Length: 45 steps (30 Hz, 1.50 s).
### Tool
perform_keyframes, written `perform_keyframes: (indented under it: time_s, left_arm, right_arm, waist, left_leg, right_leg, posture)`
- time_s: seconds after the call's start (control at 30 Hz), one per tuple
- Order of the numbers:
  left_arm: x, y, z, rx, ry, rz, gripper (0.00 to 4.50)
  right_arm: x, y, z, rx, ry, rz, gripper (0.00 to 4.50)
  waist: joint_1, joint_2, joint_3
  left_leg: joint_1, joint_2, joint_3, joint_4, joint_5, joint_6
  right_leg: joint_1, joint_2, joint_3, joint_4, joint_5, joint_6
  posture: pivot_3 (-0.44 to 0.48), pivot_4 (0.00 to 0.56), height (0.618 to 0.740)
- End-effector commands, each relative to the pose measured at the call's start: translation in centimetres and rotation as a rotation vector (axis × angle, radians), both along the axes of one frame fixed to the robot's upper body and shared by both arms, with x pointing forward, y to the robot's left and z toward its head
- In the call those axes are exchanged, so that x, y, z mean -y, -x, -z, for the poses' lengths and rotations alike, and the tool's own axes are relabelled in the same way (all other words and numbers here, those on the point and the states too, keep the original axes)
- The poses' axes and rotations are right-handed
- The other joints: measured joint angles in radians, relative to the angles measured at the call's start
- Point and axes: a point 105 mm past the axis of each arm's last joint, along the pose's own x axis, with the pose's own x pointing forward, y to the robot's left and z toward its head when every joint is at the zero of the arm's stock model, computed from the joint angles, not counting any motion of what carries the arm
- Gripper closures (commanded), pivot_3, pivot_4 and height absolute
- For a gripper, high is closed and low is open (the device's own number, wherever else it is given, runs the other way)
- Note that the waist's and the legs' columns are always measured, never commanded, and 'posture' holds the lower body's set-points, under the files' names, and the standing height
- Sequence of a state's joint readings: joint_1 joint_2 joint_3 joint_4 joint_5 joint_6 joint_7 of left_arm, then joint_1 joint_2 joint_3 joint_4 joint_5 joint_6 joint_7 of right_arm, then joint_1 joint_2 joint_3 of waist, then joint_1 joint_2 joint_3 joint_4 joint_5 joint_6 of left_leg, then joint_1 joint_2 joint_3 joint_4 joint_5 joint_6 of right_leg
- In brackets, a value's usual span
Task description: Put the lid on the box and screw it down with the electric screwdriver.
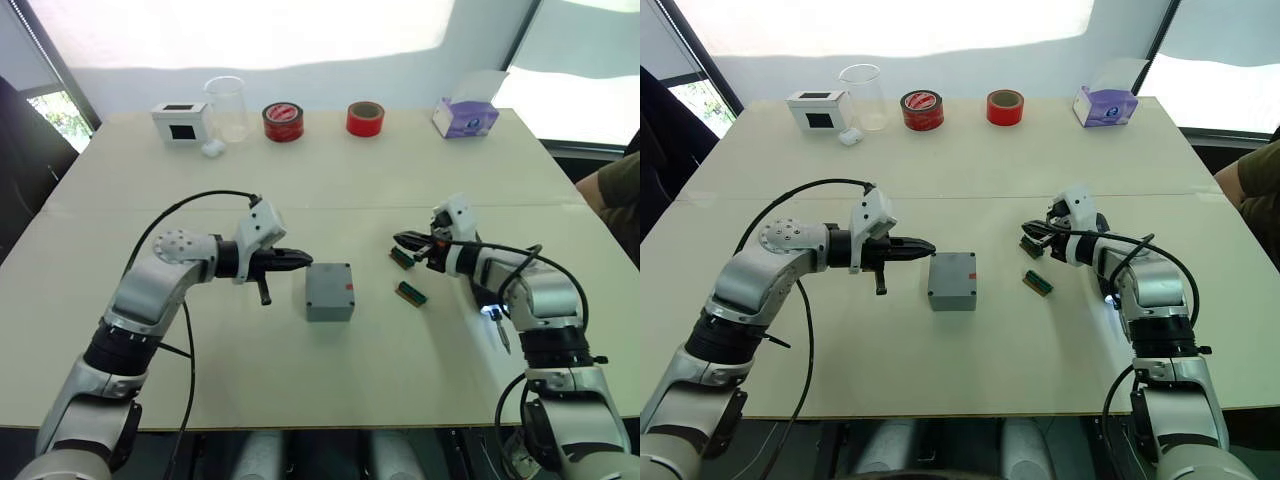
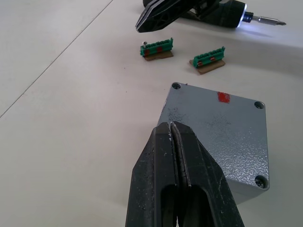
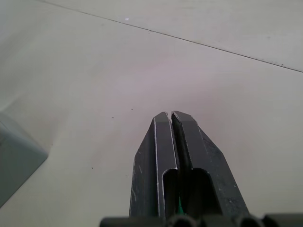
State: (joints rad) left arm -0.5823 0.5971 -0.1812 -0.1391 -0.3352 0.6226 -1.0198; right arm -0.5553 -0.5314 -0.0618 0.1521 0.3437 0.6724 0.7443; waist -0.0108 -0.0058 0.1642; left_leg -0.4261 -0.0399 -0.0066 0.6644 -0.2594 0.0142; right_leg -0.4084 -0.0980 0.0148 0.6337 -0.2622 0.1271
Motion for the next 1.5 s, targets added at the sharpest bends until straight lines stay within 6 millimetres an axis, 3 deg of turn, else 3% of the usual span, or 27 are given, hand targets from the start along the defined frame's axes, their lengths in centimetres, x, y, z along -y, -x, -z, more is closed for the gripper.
perform_keyframes:
  time_s: [0.03, 0.07, 0.27, 0.43, 0.53, 0.6, 1.07, 1.13, 1.27, 1.5]
  left_arm:
    - [0.1, 0.2, -0.5, 0.025, 0.003, 0.01, 4.5]
    - [0.0, 0.2, -0.4, 0.024, 0.002, 0.011, 4.5]
    - [0.0, 0.3, -0.2, 0.015, -0.002, 0.014, 4.5]
    - [0.0, 0.4, 0.0, 0.011, -0.006, 0.017, 4.5]
    - [0.0, 0.4, 0.0, 0.01, -0.008, 0.019, 4.5]
    - [0.0, 0.4, 0.0, 0.01, -0.007, 0.018, 4.5]
    - [-0.1, 0.5, 0.1, 0.006, -0.007, 0.01, 4.5]
    - [0.0, 0.4, 0.1, 0.007, -0.007, 0.009, 4.5]
    - [0.0, 0.4, 0.2, 0.006, -0.007, 0.009, 4.5]
    - [-0.1, 0.5, 0.2, 0.005, -0.006, 0.006, 4.5]
  right_arm:
    - [-0.1, 0.3, -1.7, 0.106, 0.056, -0.023, 3.91]
    - [-0.1, 0.5, -1.4, 0.104, 0.069, -0.035, 3.67]
    - [0.0, 1.1, -0.2, 0.085, 0.134, -0.052, 1.15]
    - [0.2, 0.8, 0.4, 0.085, 0.141, -0.022, 1.15]
    - [0.1, 0.6, 0.6, 0.084, 0.151, -0.027, 1.77]
    - [0.0, 0.3, 0.6, 0.089, 0.153, -0.021, 2.53]
    - [-0.2, -0.2, 0.8, 0.095, 0.162, -0.022, 2.53]
    - [-0.4, -0.4, 0.8, 0.101, 0.168, -0.022, 2.96]
    - [-0.5, -0.5, 0.9, 0.104, 0.175, -0.026, 4.4]
    - [-0.2, -0.4, 1.3, 0.098, 0.202, -0.021, 4.47]
  waist:
    - [0.001, 0.0, 0.0]
    - [0.001, 0.0, 0.0]
    - [-0.001, 0.0, 0.0]
    - [0.001, 0.0, 0.0]
    - [0.0, 0.0, 0.0]
    - [0.0, 0.0, 0.0]
    - [-0.001, 0.0, 0.0]
    - [0.0, 0.0, 0.0]
    - [0.0, 0.0, 0.0]
    - [0.0, 0.0, 0.0]
  left_leg:
    - [0.0, 0.0, 0.0, 0.0, 0.0, 0.0]
    - [0.0, 0.0, 0.0, 0.0, 0.0, 0.0]
    - [0.0, 0.0, 0.0, 0.0, 0.0, 0.001]
    - [0.0, 0.0, 0.0, 0.0, 0.0, 0.001]
    - [0.0, 0.0, 0.0, 0.0, 0.0, 0.001]
    - [0.0, 0.0, 0.0, 0.0, 0.0, 0.0]
    - [0.0, 0.0, 0.0, 0.0, 0.0, 0.0]
    - [0.0, 0.0, 0.0, 0.0, 0.0, 0.0]
    - [0.0, 0.0, 0.0, 0.0, 0.0, -0.001]
    - [0.0, 0.0, 0.0, 0.0, 0.0, -0.001]
  right_leg:
    - [0.0, 0.0, 0.0, 0.0, 0.0, 0.0]
    - [0.0, 0.0, 0.0, 0.0, 0.0, 0.0]
    - [0.0, 0.0, 0.0, 0.0, 0.0, 0.0]
    - [0.0, 0.0, 0.0, 0.0, 0.0, 0.0]
    - [0.0, 0.0, 0.0, 0.0, 0.0, 0.0]
    - [0.0, 0.0, 0.0, 0.0, 0.0, 0.0]
    - [0.0, 0.0, 0.0, 0.0, 0.0, 0.0]
    - [0.0, 0.0, 0.0, 0.0, 0.0, 0.0]
    - [0.0, 0.0, 0.0, 0.0, 0.0, 0.0]
    - [0.0, 0.0, 0.0, 0.0, 0.0, 0.0]
  posture:
    - [0.0, 0.15, 0.74]
    - [0.0, 0.15, 0.74]
    - [0.0, 0.15, 0.74]
    - [0.0, 0.15, 0.74]
    - [0.0, 0.15, 0.74]
    - [0.0, 0.15, 0.74]
    - [0.0, 0.15, 0.74]
    - [0.0, 0.15, 0.74]
    - [0.0, 0.15, 0.74]
    - [0.0, 0.15, 0.74]
